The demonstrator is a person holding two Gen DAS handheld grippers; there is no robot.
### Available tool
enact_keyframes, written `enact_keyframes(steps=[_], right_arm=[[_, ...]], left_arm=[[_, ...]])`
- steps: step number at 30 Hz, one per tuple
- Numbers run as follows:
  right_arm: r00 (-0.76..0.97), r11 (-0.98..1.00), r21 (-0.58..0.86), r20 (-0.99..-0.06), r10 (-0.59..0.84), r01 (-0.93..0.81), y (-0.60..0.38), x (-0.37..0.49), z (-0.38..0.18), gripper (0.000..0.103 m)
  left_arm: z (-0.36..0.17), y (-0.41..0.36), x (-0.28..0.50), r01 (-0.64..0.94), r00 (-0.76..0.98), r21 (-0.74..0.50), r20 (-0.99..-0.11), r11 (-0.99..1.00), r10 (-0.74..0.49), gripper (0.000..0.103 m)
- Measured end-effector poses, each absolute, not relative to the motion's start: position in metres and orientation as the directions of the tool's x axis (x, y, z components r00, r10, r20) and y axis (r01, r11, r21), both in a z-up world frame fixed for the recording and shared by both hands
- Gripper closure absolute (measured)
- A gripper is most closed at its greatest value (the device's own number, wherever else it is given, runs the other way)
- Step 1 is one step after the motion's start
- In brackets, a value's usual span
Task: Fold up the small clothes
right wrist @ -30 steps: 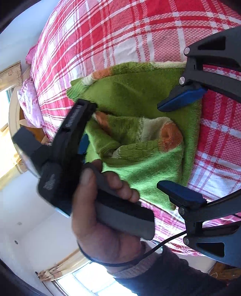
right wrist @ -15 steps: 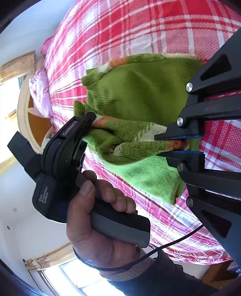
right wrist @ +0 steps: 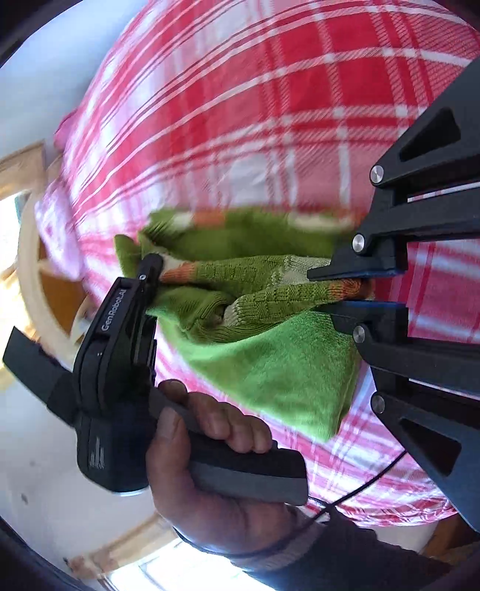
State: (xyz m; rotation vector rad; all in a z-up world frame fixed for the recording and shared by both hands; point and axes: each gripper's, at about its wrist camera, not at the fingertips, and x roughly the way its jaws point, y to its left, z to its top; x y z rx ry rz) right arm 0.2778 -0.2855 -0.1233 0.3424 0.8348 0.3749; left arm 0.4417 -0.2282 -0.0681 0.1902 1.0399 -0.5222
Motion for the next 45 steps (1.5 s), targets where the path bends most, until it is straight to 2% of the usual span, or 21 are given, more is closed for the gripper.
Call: enact_keyframes(steps=[2, 3, 5, 7, 8, 10, 12, 14, 17, 18, 19, 22, 26, 28, 33, 35, 36, 37, 40, 43, 45], right_arm=[[0.602, 0.884, 0.437, -0.665, 0.442, -0.166, -0.292, 0.281, -0.128, 0.095], [0.596, 0.885, 0.437, -0.671, 0.441, -0.164, -0.294, 0.283, -0.130, 0.095], [0.578, 0.884, 0.435, -0.682, 0.448, -0.171, -0.295, 0.286, -0.132, 0.095], [0.566, 0.876, 0.449, -0.683, 0.462, -0.172, -0.299, 0.288, -0.135, 0.095], [0.562, 0.871, 0.460, -0.680, 0.471, -0.174, -0.300, 0.289, -0.136, 0.094], [0.560, 0.865, 0.471, -0.675, 0.480, -0.173, -0.302, 0.289, -0.138, 0.094], [0.561, 0.864, 0.472, -0.674, 0.481, -0.174, -0.302, 0.290, -0.138, 0.094], [0.567, 0.863, 0.472, -0.668, 0.482, -0.177, -0.305, 0.292, -0.136, 0.094], [0.609, 0.881, 0.442, -0.655, 0.447, -0.170, -0.307, 0.289, -0.124, 0.074], [0.642, 0.901, 0.403, -0.652, 0.404, -0.157, -0.306, 0.286, -0.117, 0.055], [0.687, 0.922, 0.360, -0.634, 0.354, -0.142, -0.304, 0.282, -0.108, 0.045], [0.770, 0.933, 0.329, -0.554, 0.317, -0.148, -0.292, 0.278, -0.083, 0.045], [0.730, 0.865, 0.381, -0.479, 0.487, -0.327, -0.250, 0.300, -0.059, 0.045], [0.656, 0.825, 0.432, -0.510, 0.557, -0.365, -0.231, 0.327, -0.064, 0.045], [0.594, 0.928, 0.318, -0.715, 0.368, -0.192, -0.228, 0.387, -0.112, 0.047], [0.587, 0.905, 0.382, -0.695, 0.416, -0.190, -0.247, 0.389, -0.125, 0.051], [0.592, 0.905, 0.379, -0.691, 0.415, -0.192, -0.251, 0.388, -0.126, 0.059], [0.591, 0.906, 0.376, -0.693, 0.413, -0.192, -0.254, 0.386, -0.127, 0.061], [0.597, 0.909, 0.364, -0.689, 0.410, -0.203, -0.252, 0.377, -0.116, 0.059], [0.655, 0.914, 0.324, -0.639, 0.403, -0.246, -0.244, 0.376, -0.094, 0.057], [0.638, 0.927, 0.304, -0.673, 0.374, -0.222, -0.241, 0.395, -0.096, 0.055]], left_arm=[[-0.071, -0.230, 0.441, 0.486, 0.400, -0.108, -0.855, 0.867, -0.330, 0.082], [-0.069, -0.229, 0.440, 0.487, 0.397, -0.133, -0.847, 0.863, -0.354, 0.075], [-0.061, -0.224, 0.435, 0.492, 0.408, -0.159, -0.826, 0.856, -0.388, 0.072], [-0.050, -0.216, 0.428, 0.509, 0.424, -0.166, -0.806, 0.845, -0.413, 0.063], [-0.044, -0.211, 0.423, 0.510, 0.444, -0.153, -0.795, 0.846, -0.412, 0.060], [-0.034, -0.192, 0.410, 0.503, 0.502, -0.114, -0.769, 0.857, -0.397, 0.044], [-0.030, -0.165, 0.390, 0.482, 0.577, -0.049, -0.734, 0.875, -0.359, 0.036], [-0.032, -0.144, 0.375, 0.450, 0.637, 0.027, -0.710, 0.892, -0.300, 0.034], [-0.045, -0.115, 0.347, 0.380, 0.714, 0.166, -0.679, 0.910, -0.174, 0.027], [-0.053, -0.105, 0.336, 0.365, 0.729, 0.196, -0.669, 0.910, -0.148, 0.025], [-0.057, -0.101, 0.332, 0.363, 0.731, 0.203, -0.667, 0.909, -0.143, 0.025], [-0.077, -0.087, 0.320, 0.353, 0.707, 0.152, -0.690, 0.923, -0.157, 0.024], [-0.097, -0.085, 0.322, 0.355, 0.652, 0.017, -0.722, 0.935, -0.234, 0.024], [-0.101, -0.087, 0.321, 0.353, 0.646, -0.012, -0.720, 0.935, -0.253, 0.024], [-0.113, -0.091, 0.312, 0.367, 0.630, -0.053, -0.720, 0.929, -0.290, 0.015], [-0.114, -0.087, 0.310, 0.367, 0.620, -0.075, -0.723, 0.927, -0.304, 0.010], [-0.116, -0.085, 0.311, 0.364, 0.612, -0.094, -0.726, 0.927, -0.314, 0.007], [-0.117, -0.083, 0.313, 0.361, 0.604, -0.108, -0.729, 0.926, -0.320, 0.005], [-0.125, -0.076, 0.318, 0.330, 0.567, -0.171, -0.751, 0.928, -0.340, 0.002], [-0.125, -0.078, 0.317, 0.325, 0.565, -0.170, -0.754, 0.930, -0.335, 0.001], [-0.125, -0.080, 0.315, 0.327, 0.567, -0.156, -0.756, 0.932, -0.326, 0.000]])
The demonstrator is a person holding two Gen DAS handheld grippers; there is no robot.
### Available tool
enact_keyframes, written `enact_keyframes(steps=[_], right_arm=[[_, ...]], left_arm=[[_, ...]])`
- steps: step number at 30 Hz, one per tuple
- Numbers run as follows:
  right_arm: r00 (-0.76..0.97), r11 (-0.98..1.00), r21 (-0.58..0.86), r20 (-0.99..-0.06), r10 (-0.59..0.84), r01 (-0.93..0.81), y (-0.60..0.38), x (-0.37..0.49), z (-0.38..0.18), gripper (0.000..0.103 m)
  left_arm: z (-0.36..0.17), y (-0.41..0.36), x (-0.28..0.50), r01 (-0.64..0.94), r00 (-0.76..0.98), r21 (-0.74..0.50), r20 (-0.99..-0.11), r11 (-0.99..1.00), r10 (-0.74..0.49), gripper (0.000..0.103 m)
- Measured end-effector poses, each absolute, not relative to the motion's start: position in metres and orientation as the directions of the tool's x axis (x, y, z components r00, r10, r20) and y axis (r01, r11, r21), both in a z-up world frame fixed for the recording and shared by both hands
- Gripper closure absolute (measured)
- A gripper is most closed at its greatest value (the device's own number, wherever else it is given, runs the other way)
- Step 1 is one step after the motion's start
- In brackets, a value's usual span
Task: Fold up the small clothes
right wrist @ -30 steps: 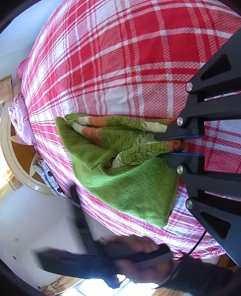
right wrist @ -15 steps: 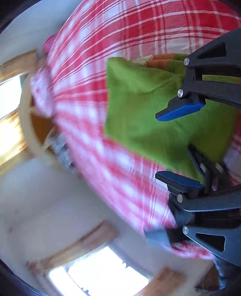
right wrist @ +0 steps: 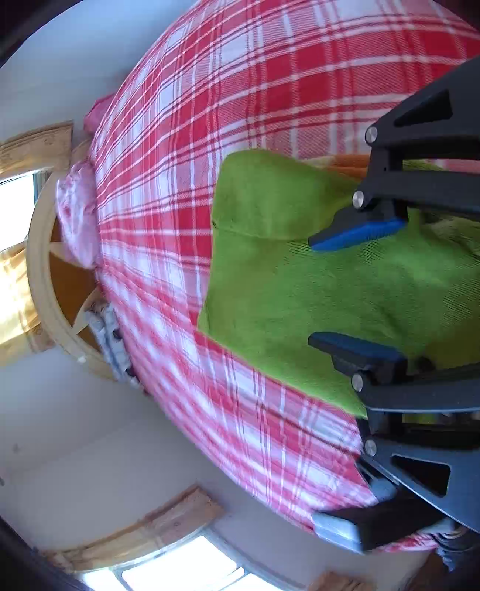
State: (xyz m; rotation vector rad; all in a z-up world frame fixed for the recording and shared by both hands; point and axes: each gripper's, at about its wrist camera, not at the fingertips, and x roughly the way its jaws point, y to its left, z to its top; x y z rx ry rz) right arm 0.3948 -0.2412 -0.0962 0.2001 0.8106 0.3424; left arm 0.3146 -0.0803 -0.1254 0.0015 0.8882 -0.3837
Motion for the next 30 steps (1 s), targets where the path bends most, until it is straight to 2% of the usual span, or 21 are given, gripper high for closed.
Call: enact_keyframes(steps=[3, 12, 17, 18, 19, 20, 22, 25, 30], right_arm=[[0.551, 0.947, 0.285, -0.772, 0.317, -0.145, -0.249, 0.428, -0.128, 0.054], [0.579, 0.913, 0.325, -0.707, 0.407, -0.246, -0.267, 0.413, -0.129, 0.054], [0.663, 0.888, 0.402, -0.606, 0.440, -0.222, -0.300, 0.396, -0.113, 0.054], [0.673, 0.874, 0.442, -0.585, 0.452, -0.203, -0.311, 0.396, -0.112, 0.051], [0.679, 0.867, 0.468, -0.581, 0.448, -0.172, -0.321, 0.399, -0.113, 0.043], [0.681, 0.869, 0.473, -0.589, 0.436, -0.147, -0.329, 0.403, -0.115, 0.042], [0.671, 0.865, 0.489, -0.605, 0.428, -0.111, -0.343, 0.414, -0.122, 0.042], [0.613, 0.822, 0.562, -0.621, 0.489, -0.087, -0.357, 0.431, -0.141, 0.042], [0.556, 0.743, 0.659, -0.575, 0.600, -0.121, -0.355, 0.452, -0.157, 0.042]], left_arm=[[-0.126, -0.081, 0.315, 0.328, 0.565, -0.150, -0.760, 0.933, -0.321, 0.000], [-0.129, -0.083, 0.320, 0.331, 0.562, -0.140, -0.766, 0.933, -0.314, 0.000], [-0.126, -0.081, 0.323, 0.354, 0.553, -0.185, -0.749, 0.917, -0.365, 0.000], [-0.125, -0.082, 0.323, 0.366, 0.547, -0.201, -0.743, 0.909, -0.385, 0.000], [-0.125, -0.083, 0.324, 0.373, 0.542, -0.211, -0.741, 0.904, -0.397, 0.000], [-0.126, -0.086, 0.326, 0.379, 0.534, -0.220, -0.742, 0.899, -0.406, 0.000], [-0.126, -0.089, 0.327, 0.382, 0.527, -0.225, -0.743, 0.896, -0.412, 0.000], [-0.126, -0.091, 0.331, 0.392, 0.513, -0.247, -0.741, 0.886, -0.434, 0.000], [-0.126, -0.084, 0.331, 0.392, 0.500, -0.299, -0.725, 0.870, -0.474, 0.000]])
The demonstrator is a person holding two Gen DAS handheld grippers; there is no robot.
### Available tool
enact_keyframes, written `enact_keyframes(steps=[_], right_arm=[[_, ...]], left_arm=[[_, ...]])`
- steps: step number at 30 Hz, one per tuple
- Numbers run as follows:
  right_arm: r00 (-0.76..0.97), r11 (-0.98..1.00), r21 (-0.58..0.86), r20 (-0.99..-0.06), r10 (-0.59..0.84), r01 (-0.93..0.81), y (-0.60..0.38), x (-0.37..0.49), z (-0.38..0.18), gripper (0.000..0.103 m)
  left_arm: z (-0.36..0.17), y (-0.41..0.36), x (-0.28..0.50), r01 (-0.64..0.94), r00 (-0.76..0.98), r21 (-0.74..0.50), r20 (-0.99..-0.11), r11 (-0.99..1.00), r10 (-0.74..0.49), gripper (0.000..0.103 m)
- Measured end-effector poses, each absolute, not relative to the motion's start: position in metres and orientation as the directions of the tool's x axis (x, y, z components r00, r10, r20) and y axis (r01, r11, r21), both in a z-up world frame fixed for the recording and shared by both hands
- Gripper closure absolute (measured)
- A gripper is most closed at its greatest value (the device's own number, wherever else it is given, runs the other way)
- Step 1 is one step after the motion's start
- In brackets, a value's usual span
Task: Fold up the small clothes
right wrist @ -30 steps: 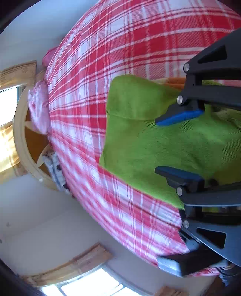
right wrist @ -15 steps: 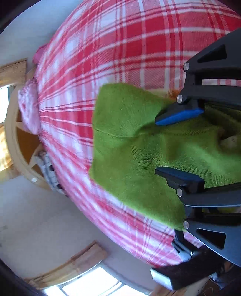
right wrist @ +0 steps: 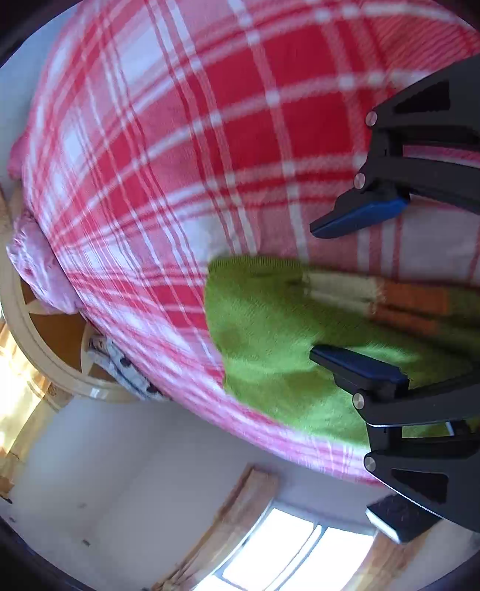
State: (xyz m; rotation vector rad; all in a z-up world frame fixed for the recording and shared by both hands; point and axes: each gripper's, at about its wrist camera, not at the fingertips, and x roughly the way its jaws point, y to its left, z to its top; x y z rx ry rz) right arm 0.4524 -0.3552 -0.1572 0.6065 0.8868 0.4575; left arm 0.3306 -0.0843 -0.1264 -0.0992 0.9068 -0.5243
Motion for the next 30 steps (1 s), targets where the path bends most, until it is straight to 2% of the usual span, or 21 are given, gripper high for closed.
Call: enact_keyframes(steps=[2, 6, 8, 9, 11, 13, 18, 30], right_arm=[[0.532, 0.723, 0.679, -0.569, 0.627, -0.126, -0.350, 0.460, -0.160, 0.042], [0.519, 0.730, 0.672, -0.583, 0.625, -0.124, -0.336, 0.472, -0.162, 0.042], [0.517, 0.734, 0.667, -0.588, 0.622, -0.124, -0.330, 0.476, -0.163, 0.049], [0.507, 0.727, 0.674, -0.585, 0.633, -0.129, -0.327, 0.476, -0.163, 0.060], [0.503, 0.720, 0.680, -0.578, 0.643, -0.140, -0.323, 0.473, -0.161, 0.068], [0.510, 0.728, 0.667, -0.576, 0.639, -0.159, -0.319, 0.468, -0.156, 0.072], [0.535, 0.721, 0.665, -0.544, 0.646, -0.195, -0.313, 0.453, -0.140, 0.074], [0.489, 0.649, 0.680, -0.462, 0.740, -0.341, -0.237, 0.415, -0.104, 0.075]], left_arm=[[-0.127, -0.082, 0.331, 0.388, 0.498, -0.320, -0.716, 0.864, -0.489, 0.001], [-0.126, -0.080, 0.331, 0.387, 0.502, -0.338, -0.703, 0.858, -0.503, 0.011], [-0.126, -0.078, 0.331, 0.384, 0.502, -0.355, -0.694, 0.852, -0.515, 0.022], [-0.126, -0.076, 0.331, 0.386, 0.497, -0.373, -0.686, 0.843, -0.531, 0.036], [-0.126, -0.072, 0.331, 0.380, 0.494, -0.399, -0.675, 0.834, -0.548, 0.050], [-0.123, -0.067, 0.330, 0.376, 0.497, -0.421, -0.661, 0.826, -0.563, 0.071], [-0.105, -0.055, 0.318, 0.376, 0.512, -0.451, -0.627, 0.810, -0.587, 0.078], [-0.075, 0.008, 0.261, 0.345, 0.588, -0.391, -0.619, 0.853, -0.521, 0.079]])
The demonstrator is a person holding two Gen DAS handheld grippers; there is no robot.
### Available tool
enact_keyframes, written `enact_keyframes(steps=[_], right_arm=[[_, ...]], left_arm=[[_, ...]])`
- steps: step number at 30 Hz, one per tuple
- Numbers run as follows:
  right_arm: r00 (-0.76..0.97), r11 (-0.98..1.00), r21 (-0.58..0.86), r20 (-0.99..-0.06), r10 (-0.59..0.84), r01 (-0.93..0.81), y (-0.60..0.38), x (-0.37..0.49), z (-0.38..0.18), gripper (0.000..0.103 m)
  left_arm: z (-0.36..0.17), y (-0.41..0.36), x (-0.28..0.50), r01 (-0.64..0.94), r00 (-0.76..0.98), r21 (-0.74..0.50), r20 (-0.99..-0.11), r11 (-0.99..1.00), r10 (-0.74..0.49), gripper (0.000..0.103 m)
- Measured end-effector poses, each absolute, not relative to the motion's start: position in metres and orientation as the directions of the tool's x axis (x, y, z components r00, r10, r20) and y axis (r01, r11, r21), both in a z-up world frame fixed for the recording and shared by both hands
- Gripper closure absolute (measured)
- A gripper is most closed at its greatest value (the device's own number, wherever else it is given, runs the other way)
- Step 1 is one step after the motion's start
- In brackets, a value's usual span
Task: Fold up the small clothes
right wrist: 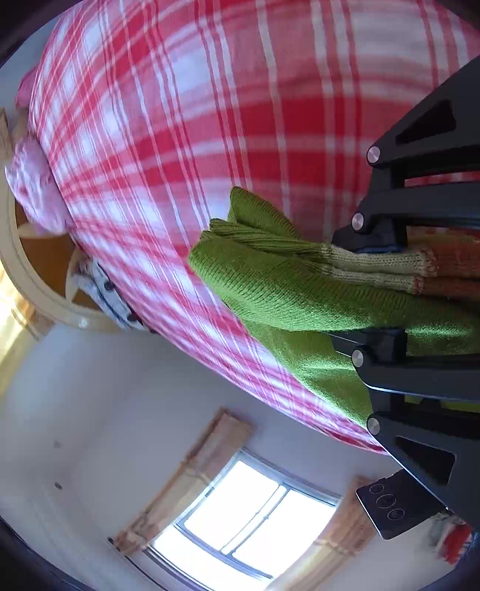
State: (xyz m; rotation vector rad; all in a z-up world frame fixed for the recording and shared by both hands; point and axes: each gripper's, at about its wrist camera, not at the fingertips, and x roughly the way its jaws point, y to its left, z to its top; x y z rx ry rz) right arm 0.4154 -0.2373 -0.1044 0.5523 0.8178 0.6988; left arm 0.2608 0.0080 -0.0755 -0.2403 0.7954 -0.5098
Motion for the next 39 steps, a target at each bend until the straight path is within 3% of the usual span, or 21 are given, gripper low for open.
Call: enact_keyframes(steps=[18, 39], right_arm=[[0.331, 0.521, 0.680, -0.404, 0.853, -0.515, -0.082, 0.388, -0.077, 0.076], [0.157, 0.443, 0.682, -0.440, 0.884, -0.582, 0.049, 0.378, -0.100, 0.076]], left_arm=[[-0.061, 0.115, 0.189, 0.192, 0.692, -0.347, -0.615, 0.918, -0.377, 0.079], [-0.079, 0.185, 0.149, 0.044, 0.711, -0.284, -0.665, 0.958, -0.230, 0.079]])
